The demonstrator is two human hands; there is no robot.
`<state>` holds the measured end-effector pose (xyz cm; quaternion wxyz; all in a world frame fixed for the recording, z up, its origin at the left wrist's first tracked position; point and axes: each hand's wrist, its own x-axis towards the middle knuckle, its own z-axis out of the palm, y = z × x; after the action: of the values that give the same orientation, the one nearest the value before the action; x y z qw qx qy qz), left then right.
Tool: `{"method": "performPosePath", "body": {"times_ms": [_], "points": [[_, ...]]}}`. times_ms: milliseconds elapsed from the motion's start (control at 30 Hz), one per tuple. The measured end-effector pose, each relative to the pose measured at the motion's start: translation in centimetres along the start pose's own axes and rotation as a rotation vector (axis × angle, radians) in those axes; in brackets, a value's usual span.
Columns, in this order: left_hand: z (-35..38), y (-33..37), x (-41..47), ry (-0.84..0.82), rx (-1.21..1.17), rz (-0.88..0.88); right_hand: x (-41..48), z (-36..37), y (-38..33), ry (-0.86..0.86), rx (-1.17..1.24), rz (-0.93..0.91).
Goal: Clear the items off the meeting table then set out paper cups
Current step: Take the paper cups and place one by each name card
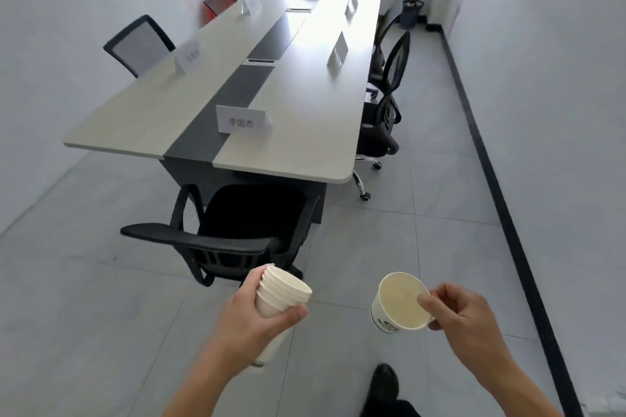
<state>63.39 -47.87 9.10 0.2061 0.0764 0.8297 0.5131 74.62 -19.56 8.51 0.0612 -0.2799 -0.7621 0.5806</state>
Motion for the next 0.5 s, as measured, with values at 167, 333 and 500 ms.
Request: {"method": "performPosePath", "body": {"times_ms": [167,333,500], "points": [[2.7,3.1,10.3,-0.042,0.005,-0.015,11.2,-2.4,-0.2,0.038,-0.015,0.027],[4.7,8.4,20.1,-0.037,-0.014,-0.013,23.0,-5.0,-2.8,0.028,-0.026,0.041],[4.5,10.5,27.3,0.039,-0.062,-0.05,33.3,-4.7,-6.8,-0.091,-0.069,0.006]]}}
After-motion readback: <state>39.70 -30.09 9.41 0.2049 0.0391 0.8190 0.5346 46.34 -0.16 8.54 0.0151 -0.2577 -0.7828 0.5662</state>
